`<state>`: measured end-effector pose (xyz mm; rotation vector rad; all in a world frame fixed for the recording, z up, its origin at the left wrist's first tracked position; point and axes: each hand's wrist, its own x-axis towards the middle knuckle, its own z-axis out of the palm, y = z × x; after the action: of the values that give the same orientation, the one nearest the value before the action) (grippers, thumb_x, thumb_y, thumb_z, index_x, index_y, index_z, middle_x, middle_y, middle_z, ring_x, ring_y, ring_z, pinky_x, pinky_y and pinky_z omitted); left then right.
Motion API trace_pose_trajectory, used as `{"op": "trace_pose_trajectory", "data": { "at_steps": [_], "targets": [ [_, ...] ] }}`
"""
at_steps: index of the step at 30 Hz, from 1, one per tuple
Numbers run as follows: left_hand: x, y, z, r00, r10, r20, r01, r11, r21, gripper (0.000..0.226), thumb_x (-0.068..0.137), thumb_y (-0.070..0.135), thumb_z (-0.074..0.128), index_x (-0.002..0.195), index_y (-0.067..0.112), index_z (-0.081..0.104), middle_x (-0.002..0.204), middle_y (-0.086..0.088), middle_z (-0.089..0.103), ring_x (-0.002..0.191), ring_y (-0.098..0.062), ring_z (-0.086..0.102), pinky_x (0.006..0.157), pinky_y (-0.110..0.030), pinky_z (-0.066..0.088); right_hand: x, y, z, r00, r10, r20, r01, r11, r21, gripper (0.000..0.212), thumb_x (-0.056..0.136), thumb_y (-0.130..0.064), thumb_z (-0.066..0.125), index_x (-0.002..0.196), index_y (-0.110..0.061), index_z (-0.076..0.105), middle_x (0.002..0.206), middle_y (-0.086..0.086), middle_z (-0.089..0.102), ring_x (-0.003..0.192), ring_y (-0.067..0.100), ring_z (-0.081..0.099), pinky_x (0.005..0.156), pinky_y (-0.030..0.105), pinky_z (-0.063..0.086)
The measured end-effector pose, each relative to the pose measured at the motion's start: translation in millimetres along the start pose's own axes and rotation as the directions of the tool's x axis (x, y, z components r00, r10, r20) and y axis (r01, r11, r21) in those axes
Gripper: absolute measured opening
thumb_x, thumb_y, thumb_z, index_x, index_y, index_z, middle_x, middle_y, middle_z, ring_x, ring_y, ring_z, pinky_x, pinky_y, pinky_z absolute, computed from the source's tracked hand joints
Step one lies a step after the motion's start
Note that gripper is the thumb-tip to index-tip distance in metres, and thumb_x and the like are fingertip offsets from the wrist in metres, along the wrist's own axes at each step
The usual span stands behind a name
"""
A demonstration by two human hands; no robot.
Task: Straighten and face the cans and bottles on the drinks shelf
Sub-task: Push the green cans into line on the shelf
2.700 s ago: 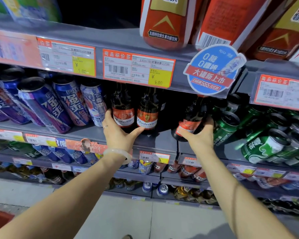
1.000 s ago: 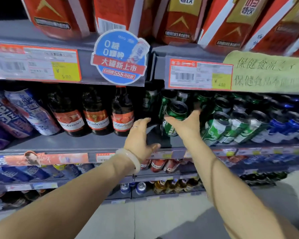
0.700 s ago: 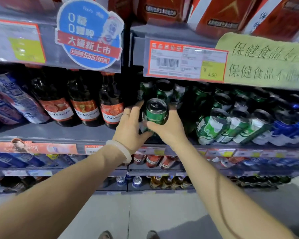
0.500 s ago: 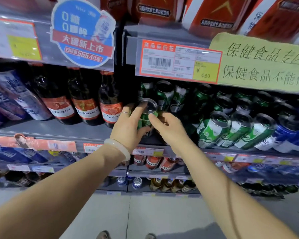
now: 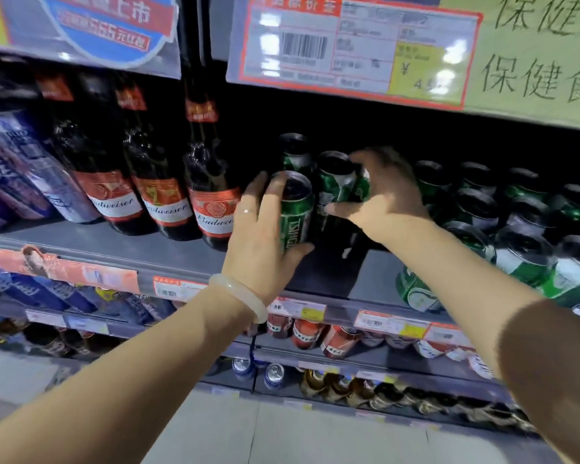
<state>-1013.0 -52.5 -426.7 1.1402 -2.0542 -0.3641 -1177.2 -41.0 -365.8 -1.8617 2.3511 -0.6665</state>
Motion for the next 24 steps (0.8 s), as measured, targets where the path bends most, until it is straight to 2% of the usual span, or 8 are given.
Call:
{"op": "trace_pose_trajectory", "data": {
  "at_steps": [4, 8, 10, 13, 17, 20, 22, 24],
  "targets": [
    [12.1, 11.8, -4.3, 0.996, 0.058, 0.068, -0.068, 0.984, 0.164, 0.093, 0.060, 0.025, 0.086, 0.136, -0.001, 0.038, 0.141, -0.027, 0.035, 0.129, -0.044, 0.036, 0.107, -0.043, 0.030, 26.0, 6.1, -1.1, 0.986, -0.071, 0.150, 0.093, 0.984, -0.149, 0.098, 0.060, -0.044, 0.083, 0.140, -0.015, 0.034, 0.145, 0.010, 0.035, 0.133, 0.032, 0.032, 0.108, 0.041, 0.032],
    [30.3, 16.1, -1.4, 0.978, -0.084, 0.192, 0.035, 0.969, 0.244, 0.083, 0.080, 0.029, 0.069, 0.145, 0.010, 0.022, 0.152, -0.013, 0.018, 0.139, -0.032, 0.021, 0.112, -0.034, 0.020, 43.6, 6.5, 4.8, 0.959, -0.061, 0.276, 0.099, 0.987, -0.125, 0.104, 0.064, -0.045, 0.080, 0.146, -0.018, 0.022, 0.151, 0.009, 0.031, 0.138, 0.033, 0.028, 0.112, 0.046, 0.026],
    [31.6, 14.7, 2.2, 0.975, -0.114, 0.191, 0.070, 0.972, 0.224, 0.078, 0.081, 0.027, 0.068, 0.145, 0.013, 0.025, 0.151, -0.010, 0.021, 0.136, -0.032, 0.025, 0.110, -0.033, 0.025, 47.7, 8.5, 7.4, 0.959, -0.070, 0.275, 0.098, 0.991, -0.090, 0.092, 0.069, -0.041, 0.078, 0.144, -0.019, 0.029, 0.147, 0.009, 0.038, 0.135, 0.031, 0.033, 0.112, 0.043, 0.027],
    [29.3, 16.8, 5.2, 0.983, -0.094, 0.156, 0.068, 0.984, 0.164, 0.074, 0.076, 0.024, 0.072, 0.140, 0.012, 0.036, 0.147, -0.010, 0.029, 0.132, -0.033, 0.033, 0.106, -0.035, 0.032, 50.6, 11.8, 9.5, 0.969, -0.061, 0.240, 0.066, 0.998, -0.013, 0.079, 0.066, -0.036, 0.080, 0.134, -0.021, 0.042, 0.136, 0.008, 0.051, 0.125, 0.031, 0.045, 0.104, 0.039, 0.037],
    [28.6, 17.0, 7.8, 0.985, -0.079, 0.153, 0.054, 0.985, 0.163, 0.074, 0.076, 0.027, 0.073, 0.139, 0.013, 0.038, 0.146, -0.009, 0.030, 0.131, -0.031, 0.034, 0.105, -0.034, 0.033, 54.0, 13.0, 12.2, 0.973, -0.055, 0.224, 0.065, 0.997, -0.038, 0.078, 0.065, -0.036, 0.081, 0.131, -0.023, 0.043, 0.134, 0.009, 0.051, 0.125, 0.032, 0.044, 0.102, 0.045, 0.038],
    [30.9, 17.1, 2.6, 0.993, -0.051, 0.108, 0.042, 0.996, 0.078, 0.070, 0.072, 0.036, 0.075, 0.132, 0.012, 0.046, 0.137, -0.012, 0.041, 0.124, -0.032, 0.041, 0.102, -0.035, 0.037, 54.8, 12.3, 10.4, 0.975, -0.063, 0.212, 0.084, 0.992, -0.090, 0.077, 0.066, -0.039, 0.079, 0.132, -0.022, 0.042, 0.135, 0.008, 0.050, 0.127, 0.031, 0.042, 0.103, 0.046, 0.037],
    [36.5, 19.6, -2.5, 0.998, -0.022, 0.067, 0.020, 1.000, 0.023, 0.070, 0.071, 0.052, 0.064, 0.127, 0.011, 0.053, 0.129, -0.014, 0.047, 0.119, -0.032, 0.046, 0.100, -0.035, 0.039, 53.3, 11.7, 7.2, 0.975, -0.064, 0.213, 0.095, 0.986, -0.137, 0.077, 0.069, -0.042, 0.077, 0.134, -0.023, 0.041, 0.137, 0.007, 0.048, 0.130, 0.030, 0.037, 0.104, 0.045, 0.034],
    [47.6, 21.1, -2.7, 0.999, -0.018, 0.041, 0.021, 0.997, -0.076, 0.069, 0.070, 0.055, 0.048, 0.120, 0.009, 0.058, 0.127, -0.015, 0.050, 0.117, -0.031, 0.049, 0.101, -0.032, 0.040, 51.6, 11.2, 4.0, 0.976, -0.077, 0.204, 0.116, 0.975, -0.187, 0.076, 0.069, -0.046, 0.075, 0.133, -0.024, 0.041, 0.137, 0.006, 0.048, 0.131, 0.029, 0.035, 0.103, 0.044, 0.032]
  ]
}}
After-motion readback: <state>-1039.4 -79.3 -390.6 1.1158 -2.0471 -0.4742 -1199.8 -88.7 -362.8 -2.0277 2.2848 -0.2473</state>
